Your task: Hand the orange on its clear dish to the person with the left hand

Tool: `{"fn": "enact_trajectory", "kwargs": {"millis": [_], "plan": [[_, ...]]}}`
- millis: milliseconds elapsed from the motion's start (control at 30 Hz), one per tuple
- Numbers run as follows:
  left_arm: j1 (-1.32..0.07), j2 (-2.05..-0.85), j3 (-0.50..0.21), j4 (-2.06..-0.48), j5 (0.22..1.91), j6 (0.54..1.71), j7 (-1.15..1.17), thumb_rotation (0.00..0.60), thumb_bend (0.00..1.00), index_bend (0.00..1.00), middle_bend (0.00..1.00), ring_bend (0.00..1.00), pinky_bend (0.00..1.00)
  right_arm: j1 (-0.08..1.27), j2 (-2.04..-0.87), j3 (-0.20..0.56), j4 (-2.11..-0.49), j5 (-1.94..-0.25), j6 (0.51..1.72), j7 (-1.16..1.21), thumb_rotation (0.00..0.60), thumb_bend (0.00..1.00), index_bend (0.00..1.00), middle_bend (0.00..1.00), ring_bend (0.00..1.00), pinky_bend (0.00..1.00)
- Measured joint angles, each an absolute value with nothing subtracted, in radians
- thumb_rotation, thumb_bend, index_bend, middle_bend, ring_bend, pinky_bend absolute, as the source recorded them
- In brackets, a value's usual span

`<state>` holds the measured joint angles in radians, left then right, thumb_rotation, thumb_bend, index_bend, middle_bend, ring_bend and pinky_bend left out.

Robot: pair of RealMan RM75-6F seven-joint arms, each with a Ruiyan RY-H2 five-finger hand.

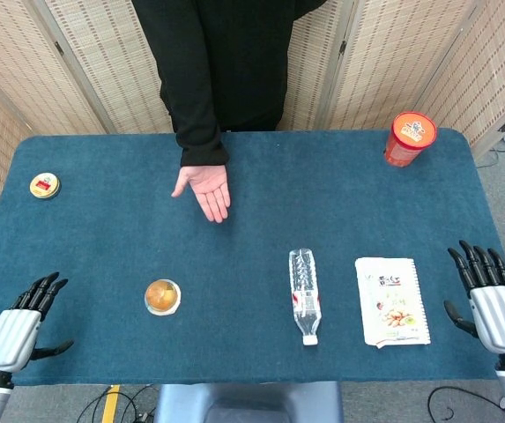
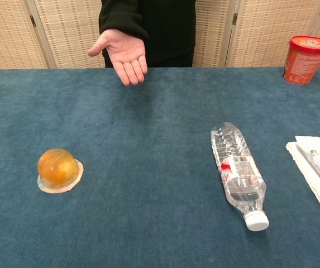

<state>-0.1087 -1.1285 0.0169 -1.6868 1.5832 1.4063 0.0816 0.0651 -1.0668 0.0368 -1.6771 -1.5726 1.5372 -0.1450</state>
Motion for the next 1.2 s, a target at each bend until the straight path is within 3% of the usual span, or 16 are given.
{"fn": "enact_trajectory", "kwargs": {"millis": [267,600,967,1200], "plan": [[-0.196,-1.197,0.002,-1.763,1.58,1.28,0.305,0.6,0.13,0.19,0.15,0.13,0.26,0.03,-1.029,0.004,-1.658,-1.672,1.626,-0.019,0.6,0.25,0.0,0.0,0.0,0.0],[-0.382,-1.344,-0.119,-1.716,1.343,1.057,0.38,0.6,0.13,0.19,0.21,0.15,0.27,0.006,-1.01,-0.018,-1.625,-1.733,1.673,0.04,0.6,0.25,0.0,0.0,0.0,0.0],[-0.466,-1.435,-0.137,-1.613,1.251,0.979,0.364,0.6,0.13,0.25,0.26,0.25,0.33,0.009,-1.011,-0.008,-1.628,-1.719,1.658,0.034,0.6,0.25,0.0,0.0,0.0,0.0],[-0.497,-1.481,-0.128,-1.589,1.207,0.97,0.393,0.6,0.13,0.28,0.27,0.25,0.33,0.006,-1.007,-0.006,-1.624,-1.72,1.664,0.051,0.6,0.25,0.0,0.0,0.0,0.0]]}}
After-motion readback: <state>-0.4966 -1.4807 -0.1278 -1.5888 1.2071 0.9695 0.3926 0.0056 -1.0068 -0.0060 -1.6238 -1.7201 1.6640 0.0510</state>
